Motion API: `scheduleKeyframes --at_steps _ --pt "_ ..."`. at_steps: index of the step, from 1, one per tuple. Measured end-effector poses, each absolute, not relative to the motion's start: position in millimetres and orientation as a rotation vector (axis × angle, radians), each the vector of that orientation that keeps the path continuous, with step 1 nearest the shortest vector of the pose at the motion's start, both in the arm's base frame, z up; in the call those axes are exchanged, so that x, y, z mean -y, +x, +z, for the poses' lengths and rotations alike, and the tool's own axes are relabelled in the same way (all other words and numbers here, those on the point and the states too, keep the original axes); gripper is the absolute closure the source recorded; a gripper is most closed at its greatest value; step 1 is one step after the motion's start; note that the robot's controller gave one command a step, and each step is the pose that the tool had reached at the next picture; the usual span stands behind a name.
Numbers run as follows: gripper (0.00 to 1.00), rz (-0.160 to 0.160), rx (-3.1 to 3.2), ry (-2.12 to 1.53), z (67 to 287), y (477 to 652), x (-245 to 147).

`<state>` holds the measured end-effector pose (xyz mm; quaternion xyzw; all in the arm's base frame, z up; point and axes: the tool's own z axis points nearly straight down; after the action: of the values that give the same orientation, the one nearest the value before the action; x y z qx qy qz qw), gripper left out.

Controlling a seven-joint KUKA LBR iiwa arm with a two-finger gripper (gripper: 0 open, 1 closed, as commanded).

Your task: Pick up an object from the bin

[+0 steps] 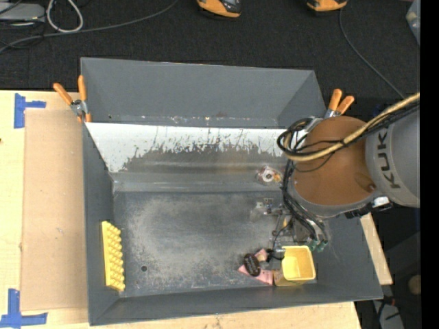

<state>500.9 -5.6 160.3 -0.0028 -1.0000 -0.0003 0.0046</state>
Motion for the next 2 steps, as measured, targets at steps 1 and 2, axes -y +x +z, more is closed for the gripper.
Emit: scheduleKeyframes --at_steps 1,2 --pt "0.0 -0.001 3.14 -0.008 163 502.7 6" --pt "0.0 -0.001 3.128 0.25 98 503.1 17"
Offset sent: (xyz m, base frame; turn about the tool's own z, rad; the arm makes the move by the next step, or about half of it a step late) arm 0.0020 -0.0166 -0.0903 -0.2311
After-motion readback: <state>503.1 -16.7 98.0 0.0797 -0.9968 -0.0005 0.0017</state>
